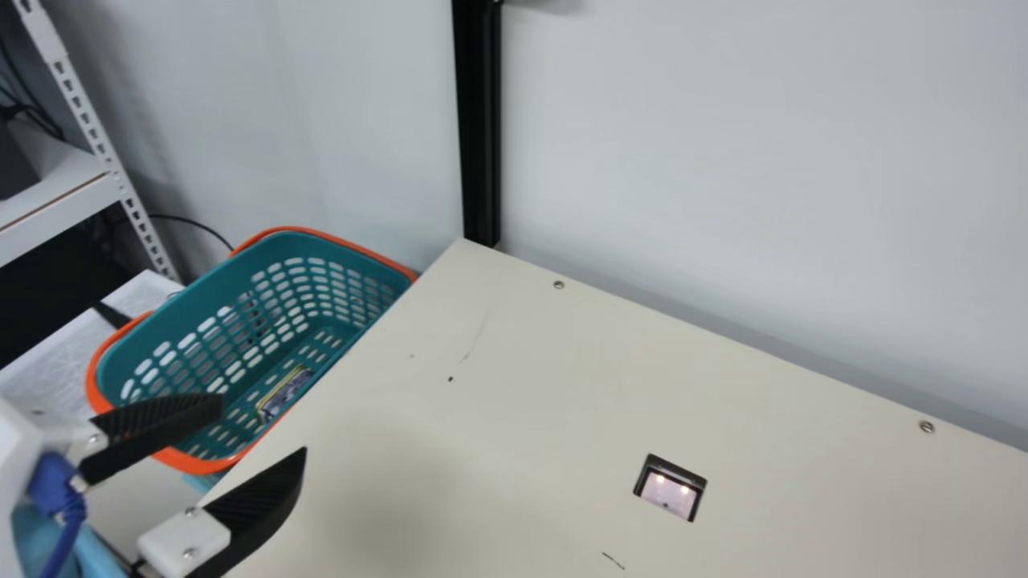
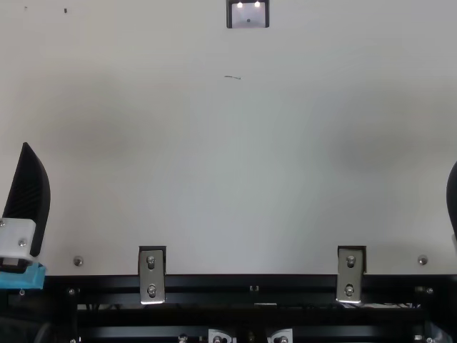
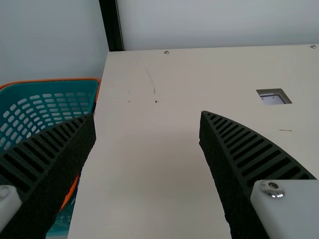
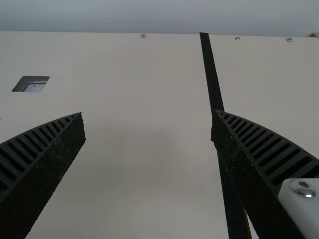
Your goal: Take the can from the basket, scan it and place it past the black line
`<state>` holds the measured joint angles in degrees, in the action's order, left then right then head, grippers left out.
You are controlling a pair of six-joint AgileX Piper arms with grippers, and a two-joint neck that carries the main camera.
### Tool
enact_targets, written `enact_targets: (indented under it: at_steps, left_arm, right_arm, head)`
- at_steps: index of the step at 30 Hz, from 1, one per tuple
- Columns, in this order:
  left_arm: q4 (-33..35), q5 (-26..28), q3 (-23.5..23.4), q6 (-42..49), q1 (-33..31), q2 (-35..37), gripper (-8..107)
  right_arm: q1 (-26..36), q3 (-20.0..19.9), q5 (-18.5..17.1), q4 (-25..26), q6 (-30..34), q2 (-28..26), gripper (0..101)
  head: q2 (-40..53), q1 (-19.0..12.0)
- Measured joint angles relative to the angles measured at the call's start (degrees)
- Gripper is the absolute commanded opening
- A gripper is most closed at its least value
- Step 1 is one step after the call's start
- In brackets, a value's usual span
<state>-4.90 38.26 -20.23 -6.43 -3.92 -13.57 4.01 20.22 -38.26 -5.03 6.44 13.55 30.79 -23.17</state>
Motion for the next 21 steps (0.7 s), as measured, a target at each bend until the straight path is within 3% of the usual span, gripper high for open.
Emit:
enact_targets:
  at_steps: [8,21]
  left_arm:
    - [0.00,0.00,0.00,0.00,0.00,0.00,90]
    - [0.00,0.00,0.00,0.00,0.00,0.00,90]
  right_arm:
    - [0.00,0.00,0.00,0.00,0.00,0.00,101]
    - [0.00,0.00,0.00,0.00,0.00,0.00,101]
  head:
    - [5.57,0.29]
    - [6.45,0.29]
